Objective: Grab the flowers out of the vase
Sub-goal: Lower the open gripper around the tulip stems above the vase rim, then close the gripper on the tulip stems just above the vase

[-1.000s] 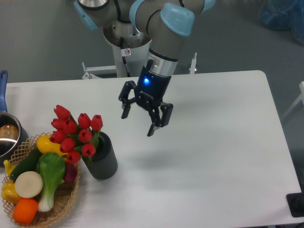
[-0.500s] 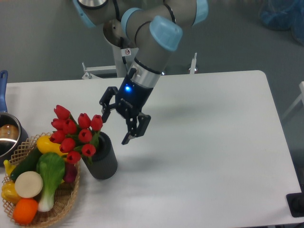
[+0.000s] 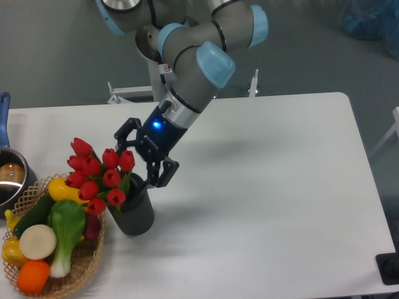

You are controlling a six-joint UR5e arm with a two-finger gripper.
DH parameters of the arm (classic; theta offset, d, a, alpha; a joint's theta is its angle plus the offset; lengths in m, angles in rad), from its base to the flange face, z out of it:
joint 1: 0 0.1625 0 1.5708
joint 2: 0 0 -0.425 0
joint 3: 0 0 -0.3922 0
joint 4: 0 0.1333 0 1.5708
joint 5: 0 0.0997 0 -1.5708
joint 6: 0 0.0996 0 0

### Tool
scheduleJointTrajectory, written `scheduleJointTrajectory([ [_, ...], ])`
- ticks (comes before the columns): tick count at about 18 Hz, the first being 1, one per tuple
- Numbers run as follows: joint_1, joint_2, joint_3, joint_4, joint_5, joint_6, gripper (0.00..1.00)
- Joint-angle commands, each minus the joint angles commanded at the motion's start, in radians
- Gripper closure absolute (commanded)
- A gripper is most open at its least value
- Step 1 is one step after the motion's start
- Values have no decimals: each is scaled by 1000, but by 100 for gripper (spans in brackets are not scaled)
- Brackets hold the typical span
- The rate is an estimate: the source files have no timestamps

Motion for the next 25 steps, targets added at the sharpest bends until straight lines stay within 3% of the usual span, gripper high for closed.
scheduleJointTrajectory([
  [5, -11, -9, 0, 2, -2, 0, 0],
  [6, -11, -9, 0, 2, -5, 0, 4],
  [7, -11, -8, 0, 2, -18, 2, 16],
  [10, -9, -8, -3, 2, -37, 3, 75],
  [12, -8, -3, -2, 2, -37, 5, 94],
  [16, -3, -2, -2, 2, -37, 2, 100],
  [25, 18, 47, 9, 2, -38, -51, 100],
])
